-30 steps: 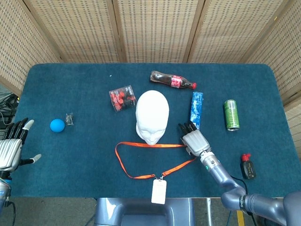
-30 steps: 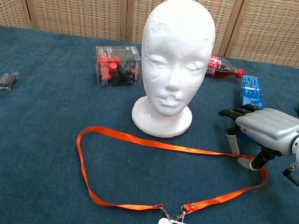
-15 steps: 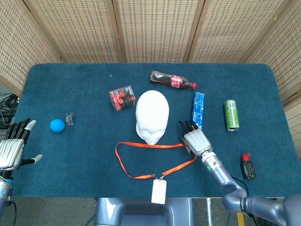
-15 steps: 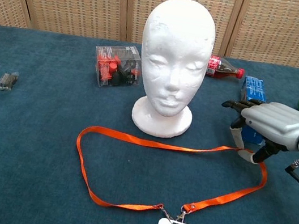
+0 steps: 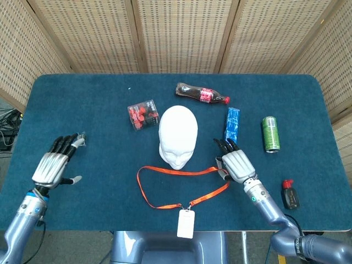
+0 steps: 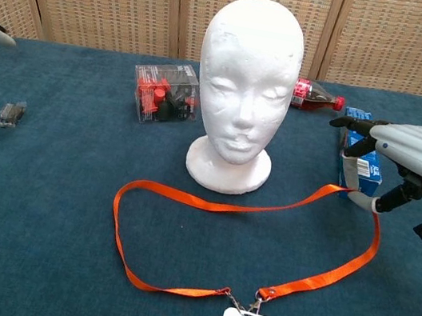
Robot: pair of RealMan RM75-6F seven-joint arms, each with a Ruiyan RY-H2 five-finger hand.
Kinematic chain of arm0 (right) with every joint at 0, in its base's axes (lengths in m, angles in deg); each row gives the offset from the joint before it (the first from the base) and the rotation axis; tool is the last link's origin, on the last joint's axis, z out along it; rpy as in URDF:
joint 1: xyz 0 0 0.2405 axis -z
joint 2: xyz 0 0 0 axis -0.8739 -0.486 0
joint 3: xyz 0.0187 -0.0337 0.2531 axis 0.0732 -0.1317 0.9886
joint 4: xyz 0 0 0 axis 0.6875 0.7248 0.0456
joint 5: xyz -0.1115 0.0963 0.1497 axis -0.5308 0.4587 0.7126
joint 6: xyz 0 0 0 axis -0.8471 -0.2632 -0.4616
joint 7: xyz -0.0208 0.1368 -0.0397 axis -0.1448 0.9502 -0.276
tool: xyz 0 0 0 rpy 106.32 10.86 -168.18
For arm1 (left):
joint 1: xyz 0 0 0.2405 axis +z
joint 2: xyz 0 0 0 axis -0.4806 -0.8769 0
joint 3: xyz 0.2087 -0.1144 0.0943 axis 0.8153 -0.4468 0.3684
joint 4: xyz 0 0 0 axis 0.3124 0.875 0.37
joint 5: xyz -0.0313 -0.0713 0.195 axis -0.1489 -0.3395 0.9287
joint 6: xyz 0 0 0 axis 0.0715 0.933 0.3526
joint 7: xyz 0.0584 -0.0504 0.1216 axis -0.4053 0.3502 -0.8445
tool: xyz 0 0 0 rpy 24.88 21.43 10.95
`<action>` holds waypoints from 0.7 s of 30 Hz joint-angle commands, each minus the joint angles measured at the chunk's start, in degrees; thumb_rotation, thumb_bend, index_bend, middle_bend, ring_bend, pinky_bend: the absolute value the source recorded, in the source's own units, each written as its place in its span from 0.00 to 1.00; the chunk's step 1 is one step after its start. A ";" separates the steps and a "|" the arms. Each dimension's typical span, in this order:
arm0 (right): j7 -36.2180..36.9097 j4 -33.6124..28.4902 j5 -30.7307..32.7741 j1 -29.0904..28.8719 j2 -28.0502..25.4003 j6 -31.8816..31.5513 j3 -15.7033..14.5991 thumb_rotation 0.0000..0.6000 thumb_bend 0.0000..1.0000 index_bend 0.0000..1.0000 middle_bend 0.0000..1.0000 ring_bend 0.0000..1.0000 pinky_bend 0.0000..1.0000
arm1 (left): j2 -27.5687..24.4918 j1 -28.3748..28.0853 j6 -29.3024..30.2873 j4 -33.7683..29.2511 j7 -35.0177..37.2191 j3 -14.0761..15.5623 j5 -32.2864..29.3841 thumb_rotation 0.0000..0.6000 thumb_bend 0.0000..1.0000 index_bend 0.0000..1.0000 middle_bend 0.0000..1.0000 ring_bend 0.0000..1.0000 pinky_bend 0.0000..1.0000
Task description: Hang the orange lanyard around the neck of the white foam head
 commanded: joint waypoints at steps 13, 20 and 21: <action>4.66 -3.31 -0.90 0.58 -3.57 0.04 0.19 1.00 0.62 0.68 0.00 0.00 0.00 | 19.74 -17.36 -17.56 13.56 1.32 -5.56 -5.91 1.00 0.33 0.40 0.00 0.00 0.00; 5.62 -2.47 -1.42 0.51 -3.88 0.44 -0.13 1.00 0.62 0.68 0.00 0.00 0.00 | 22.71 -19.95 -20.16 15.18 -3.14 -5.33 -11.37 1.00 0.33 0.43 0.00 0.00 0.00; 5.59 -2.38 -1.47 0.49 -3.88 0.46 -0.14 1.00 0.62 0.68 0.00 0.00 0.00 | 23.16 -20.19 -20.29 15.56 -3.50 -5.26 -11.95 1.00 0.34 0.43 0.00 0.00 0.00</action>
